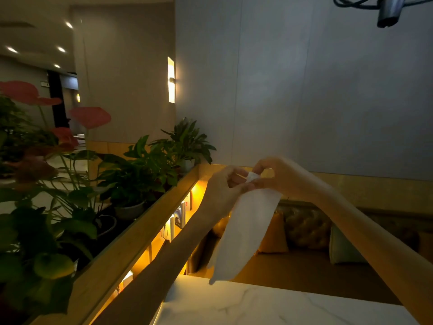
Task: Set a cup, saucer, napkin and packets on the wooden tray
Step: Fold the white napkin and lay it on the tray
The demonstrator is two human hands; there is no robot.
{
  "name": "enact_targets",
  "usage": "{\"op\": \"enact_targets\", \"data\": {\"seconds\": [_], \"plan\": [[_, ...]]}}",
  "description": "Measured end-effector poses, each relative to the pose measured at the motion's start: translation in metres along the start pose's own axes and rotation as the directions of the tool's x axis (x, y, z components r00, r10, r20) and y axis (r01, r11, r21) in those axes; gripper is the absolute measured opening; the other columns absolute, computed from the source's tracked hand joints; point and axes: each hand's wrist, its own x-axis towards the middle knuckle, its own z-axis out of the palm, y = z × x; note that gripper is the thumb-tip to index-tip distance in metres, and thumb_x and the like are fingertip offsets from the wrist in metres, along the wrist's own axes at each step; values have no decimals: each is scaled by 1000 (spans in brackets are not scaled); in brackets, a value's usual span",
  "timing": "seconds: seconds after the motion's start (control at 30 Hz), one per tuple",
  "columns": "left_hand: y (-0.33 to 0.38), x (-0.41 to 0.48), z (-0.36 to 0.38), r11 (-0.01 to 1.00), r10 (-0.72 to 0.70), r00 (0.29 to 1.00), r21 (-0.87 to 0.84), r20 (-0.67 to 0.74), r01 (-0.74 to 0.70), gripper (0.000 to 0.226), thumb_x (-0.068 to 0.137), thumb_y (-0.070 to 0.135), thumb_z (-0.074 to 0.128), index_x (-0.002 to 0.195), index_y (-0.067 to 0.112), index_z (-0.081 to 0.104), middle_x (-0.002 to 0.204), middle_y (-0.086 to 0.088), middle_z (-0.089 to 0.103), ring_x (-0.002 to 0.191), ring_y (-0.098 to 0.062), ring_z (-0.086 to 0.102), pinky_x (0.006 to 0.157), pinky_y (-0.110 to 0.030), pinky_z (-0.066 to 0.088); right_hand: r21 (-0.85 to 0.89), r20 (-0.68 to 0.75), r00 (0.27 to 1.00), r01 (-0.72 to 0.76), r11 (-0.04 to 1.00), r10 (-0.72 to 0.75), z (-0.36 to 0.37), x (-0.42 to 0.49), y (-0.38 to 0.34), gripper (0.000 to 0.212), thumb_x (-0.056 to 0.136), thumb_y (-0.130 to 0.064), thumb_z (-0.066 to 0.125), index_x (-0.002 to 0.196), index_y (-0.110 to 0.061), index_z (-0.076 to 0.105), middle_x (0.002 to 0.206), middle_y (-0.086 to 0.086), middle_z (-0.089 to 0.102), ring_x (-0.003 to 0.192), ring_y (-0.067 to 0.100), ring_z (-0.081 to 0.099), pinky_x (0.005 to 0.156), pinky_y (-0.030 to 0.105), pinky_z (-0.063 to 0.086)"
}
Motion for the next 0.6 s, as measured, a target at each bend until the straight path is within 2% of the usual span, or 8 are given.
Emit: {"op": "enact_targets", "data": {"seconds": [0.03, 0.1, 0.17, 0.27, 0.37, 0.5, 0.6], "plan": [[0, -1, 1, 1000, 0, 1000, -7, -27, 0, 29, 86, 25, 73, 110, 13, 63, 94, 4, 68, 78, 2, 61, 60, 3, 45, 42, 26, 1000, -13, 999, 12, 1, 1, 1, 22, 78, -32, 75, 95, -23, 64, 94, -5, 60, 83, 12, 62, 69, 22, 53], [-2, -2, 2, 999, 0, 998, -41, -60, -3, 31, 86, 30, 72, 108, 13, 61, 96, 0, 69, 78, -2, 63, 59, 1, 46, 114, 70, 998, -4, 994, -4, 0, 2, 1, 18, 80, -32, 73, 93, -24, 64, 89, -6, 61, 77, 8, 63, 62, 13, 52], [-5, -2, 1, 997, 2, 999, -72, -41, -5, 31, 85, 32, 72, 108, 14, 60, 91, 3, 68, 76, -2, 65, 59, -3, 49, 118, 86, 996, 24, 993, -34, -3, 3, 2, 15, 80, -32, 72, 92, -25, 65, 86, -10, 62, 74, 5, 64, 58, 10, 52], [-16, -5, 0, 997, -51, 987, -48, 151, 59, 32, 85, 25, 73, 112, 17, 59, 95, 6, 65, 87, -7, 65, 75, -22, 59, 81, 77, 996, 33, 996, -40, -9, 4, 4, 12, 83, -33, 69, 93, -31, 64, 84, -17, 61, 74, 4, 65, 57, 12, 53], [-36, -16, 3, 995, -100, 945, 4, 310, 104, 30, 85, 20, 72, 113, 13, 65, 101, 3, 66, 96, -17, 68, 85, -36, 60, 94, 48, 998, 24, 995, -29, -23, 7, 9, 12, 82, -35, 68, 93, -32, 65, 86, -15, 64, 76, 6, 67, 60, 15, 54], [-53, -33, 9, 989, -127, 947, -40, 295, 145, 31, 80, 25, 76, 109, 15, 69, 106, 0, 70, 98, -18, 70, 86, -39, 60, 46, 156, 987, 38, 998, -44, -34, 8, 16, 16, 80, -36, 70, 95, -29, 68, 90, -13, 67, 81, 6, 68, 68, 18, 55], [-56, -38, 17, 994, -104, 960, -5, 261, 109, 37, 78, 27, 78, 111, 14, 69, 105, 3, 71, 92, -11, 70, 79, -29, 59, 8, 194, 980, 48, 999, -48, -28, 9, 16, 12, 81, -35, 69, 91, -35, 63, 87, -19, 63, 81, 5, 66, 70, 18, 53]]}}
